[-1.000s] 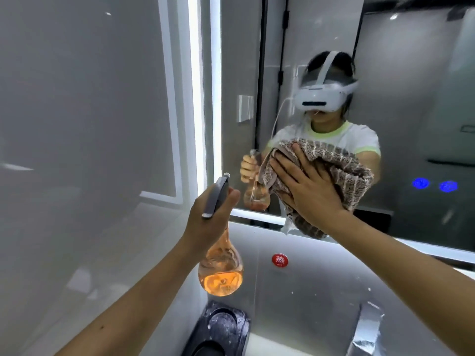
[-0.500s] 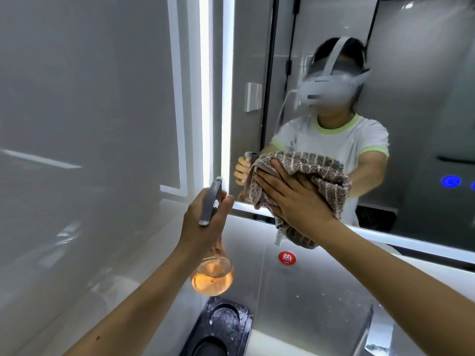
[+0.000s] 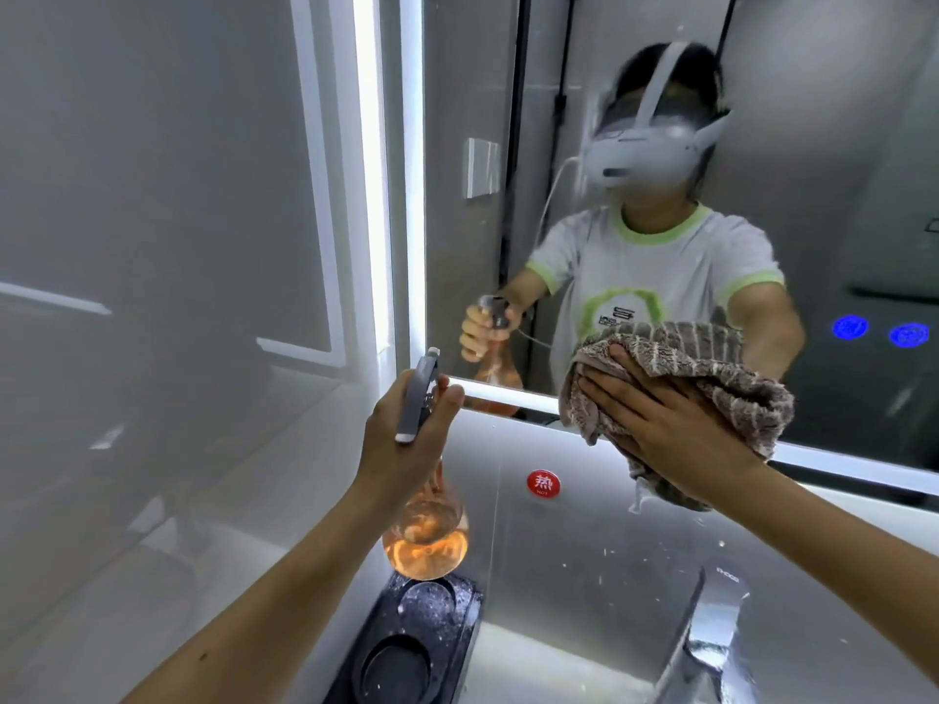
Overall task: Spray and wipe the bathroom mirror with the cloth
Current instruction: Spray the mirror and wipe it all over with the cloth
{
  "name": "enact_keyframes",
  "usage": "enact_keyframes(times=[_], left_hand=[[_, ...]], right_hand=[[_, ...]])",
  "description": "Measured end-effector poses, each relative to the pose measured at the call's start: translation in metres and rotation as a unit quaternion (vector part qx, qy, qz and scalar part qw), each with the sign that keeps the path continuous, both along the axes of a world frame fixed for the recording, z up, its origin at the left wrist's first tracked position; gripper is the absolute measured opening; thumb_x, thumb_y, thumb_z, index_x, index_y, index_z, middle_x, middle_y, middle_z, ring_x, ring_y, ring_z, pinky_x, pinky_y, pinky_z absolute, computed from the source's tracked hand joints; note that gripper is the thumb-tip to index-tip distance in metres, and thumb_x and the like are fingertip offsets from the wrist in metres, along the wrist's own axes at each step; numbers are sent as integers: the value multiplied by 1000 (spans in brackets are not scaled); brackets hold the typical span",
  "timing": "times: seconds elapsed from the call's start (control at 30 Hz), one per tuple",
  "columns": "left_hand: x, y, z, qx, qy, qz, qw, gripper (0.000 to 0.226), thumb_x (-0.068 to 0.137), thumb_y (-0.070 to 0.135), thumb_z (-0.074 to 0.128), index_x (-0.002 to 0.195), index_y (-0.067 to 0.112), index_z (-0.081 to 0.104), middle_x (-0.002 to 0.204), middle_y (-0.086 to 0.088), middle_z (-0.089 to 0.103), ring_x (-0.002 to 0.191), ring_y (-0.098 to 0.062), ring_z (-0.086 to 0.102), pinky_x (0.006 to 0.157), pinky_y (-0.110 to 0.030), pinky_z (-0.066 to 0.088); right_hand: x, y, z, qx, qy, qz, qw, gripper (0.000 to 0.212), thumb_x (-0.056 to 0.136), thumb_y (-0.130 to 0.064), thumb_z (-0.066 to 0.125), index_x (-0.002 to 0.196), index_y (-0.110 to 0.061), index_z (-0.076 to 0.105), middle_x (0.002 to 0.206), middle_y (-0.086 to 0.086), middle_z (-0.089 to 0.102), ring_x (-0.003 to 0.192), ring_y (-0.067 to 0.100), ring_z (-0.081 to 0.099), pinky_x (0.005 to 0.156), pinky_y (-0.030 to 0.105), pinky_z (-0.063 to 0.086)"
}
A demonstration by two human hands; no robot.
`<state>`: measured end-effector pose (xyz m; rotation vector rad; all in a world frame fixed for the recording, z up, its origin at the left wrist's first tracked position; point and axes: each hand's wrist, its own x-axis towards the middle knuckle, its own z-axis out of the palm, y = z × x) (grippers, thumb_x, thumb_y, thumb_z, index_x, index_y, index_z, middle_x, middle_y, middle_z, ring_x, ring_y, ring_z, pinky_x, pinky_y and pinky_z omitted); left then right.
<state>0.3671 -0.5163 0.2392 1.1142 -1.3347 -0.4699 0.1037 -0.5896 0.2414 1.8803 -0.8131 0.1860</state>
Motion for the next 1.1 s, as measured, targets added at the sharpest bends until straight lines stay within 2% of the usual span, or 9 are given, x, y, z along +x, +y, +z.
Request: enact_keyframes(times=[0.17,0.27,0.37,0.47,0.53,0.6,0.73,0.9,1.1], left_hand=[[13,-3,6,-14,-22,27,999,12,87,24,56,86,12,53,67,-2,53,63,-12,53,51,-14,44],[24,0,13,-14,-11,34,999,16,88,23,58,82,9,53,67,-4,51,62,-17,50,59,-33,46],[33,4,25,-4,8,39,999,24,87,24,59,87,0,55,74,-13,51,70,-25,49,68,-45,47],[35,8,36,-12,-3,44,999,21,87,23,57,90,2,57,74,-11,54,72,-23,52,67,-37,47],[34,12,46,-19,-5,36,999,20,87,24,57,89,4,56,72,-8,51,69,-19,50,65,-30,46],[31,13,56,-27,7,21,999,14,87,23,57,84,9,56,72,-8,50,68,-17,50,66,-27,47],[17,18,77,-42,19,-10,999,15,87,19,57,84,5,56,64,-3,47,65,-18,50,69,-39,51],[7,23,100,-42,68,-26,996,17,85,16,60,84,-1,56,79,-18,54,76,-28,52,65,-31,44],[14,22,132,-51,73,-38,995,6,86,15,58,81,11,59,94,-32,58,85,-30,55,70,-30,44]], right_hand=[[45,-9,-8,-11,6,37,999,56,88,-19,35,142,-7,26,150,6,25,142,30,-3,114,43,-7],[100,-24,-19,21,6,62,998,71,75,-7,60,140,-4,31,148,10,32,140,30,20,112,44,10],[126,-31,-17,29,17,86,996,73,67,-6,68,135,-6,41,143,8,41,132,27,39,110,42,14],[116,-30,-3,25,24,105,994,69,67,-16,69,132,-12,47,140,2,47,129,24,43,107,42,14],[102,-25,10,5,3,114,993,59,77,-20,55,135,-14,44,141,1,46,133,23,33,107,42,9],[80,-21,31,-15,-23,101,994,53,84,-24,39,137,-16,40,143,0,43,134,22,26,106,42,16],[42,-9,72,-38,-65,50,996,52,87,-30,31,138,-19,35,143,-2,42,136,22,23,99,41,25],[20,-2,106,-37,-145,16,989,57,89,-36,29,143,-21,21,147,0,34,142,21,7,103,42,23],[45,-6,168,-58,-187,13,980,57,89,-41,26,141,-18,32,147,3,36,138,24,19,104,40,18]])
